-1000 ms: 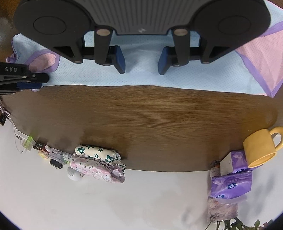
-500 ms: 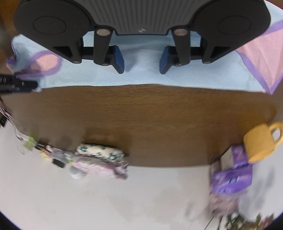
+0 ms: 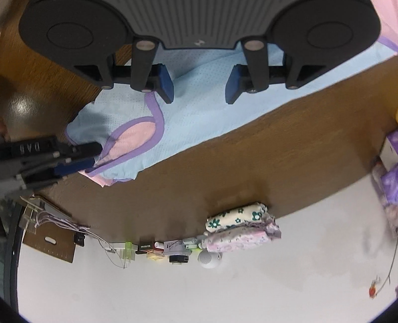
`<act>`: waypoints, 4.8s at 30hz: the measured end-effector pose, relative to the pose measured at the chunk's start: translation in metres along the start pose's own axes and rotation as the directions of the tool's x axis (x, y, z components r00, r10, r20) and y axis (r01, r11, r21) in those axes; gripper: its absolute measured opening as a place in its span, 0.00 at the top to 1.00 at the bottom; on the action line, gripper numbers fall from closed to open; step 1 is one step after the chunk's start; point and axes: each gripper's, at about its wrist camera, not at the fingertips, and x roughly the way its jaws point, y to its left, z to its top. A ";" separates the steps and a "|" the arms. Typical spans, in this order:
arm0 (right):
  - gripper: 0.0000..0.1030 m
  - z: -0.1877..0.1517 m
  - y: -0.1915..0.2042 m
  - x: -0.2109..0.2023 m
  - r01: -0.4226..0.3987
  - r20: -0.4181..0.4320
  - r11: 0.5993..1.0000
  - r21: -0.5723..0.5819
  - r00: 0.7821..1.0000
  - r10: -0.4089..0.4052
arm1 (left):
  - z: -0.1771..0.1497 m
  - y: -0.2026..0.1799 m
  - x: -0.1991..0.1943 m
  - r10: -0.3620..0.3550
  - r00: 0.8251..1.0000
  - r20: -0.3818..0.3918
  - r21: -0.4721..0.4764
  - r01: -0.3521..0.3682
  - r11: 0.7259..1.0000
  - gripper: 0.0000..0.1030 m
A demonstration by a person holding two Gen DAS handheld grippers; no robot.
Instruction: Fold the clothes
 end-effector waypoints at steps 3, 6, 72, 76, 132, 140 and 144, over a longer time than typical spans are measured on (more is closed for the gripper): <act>0.68 -0.008 0.002 0.002 0.023 -0.003 1.000 0.015 1.000 -0.023 | -0.003 0.001 0.006 -0.018 1.000 -0.006 -0.019 0.018 1.000 0.58; 0.68 -0.014 -0.001 0.004 0.034 -0.006 0.998 0.050 0.999 -0.034 | -0.007 0.002 0.010 -0.031 1.000 -0.006 -0.028 0.030 0.999 0.58; 0.99 0.014 -0.074 0.041 0.151 0.000 0.966 0.210 0.988 -0.155 | -0.003 -0.029 0.025 -0.077 0.996 0.041 0.008 0.077 0.997 0.52; 0.98 0.014 -0.075 0.036 0.128 0.008 0.965 0.230 0.991 -0.133 | -0.001 -0.028 0.024 -0.087 0.996 0.038 0.002 0.087 0.996 0.52; 0.87 0.036 -0.055 0.070 0.122 0.006 0.990 0.067 0.992 -0.123 | 0.008 0.020 0.038 -0.019 0.998 0.061 -0.156 0.029 0.987 0.52; 0.84 0.032 -0.049 0.034 0.139 0.103 0.986 0.091 0.984 -0.148 | 0.015 0.013 0.032 -0.033 0.995 0.093 -0.149 0.047 0.988 0.51; 0.84 0.022 -0.043 0.033 0.149 0.074 0.987 0.056 0.985 -0.153 | 0.013 0.006 0.039 -0.046 0.997 0.066 -0.134 0.055 0.990 0.51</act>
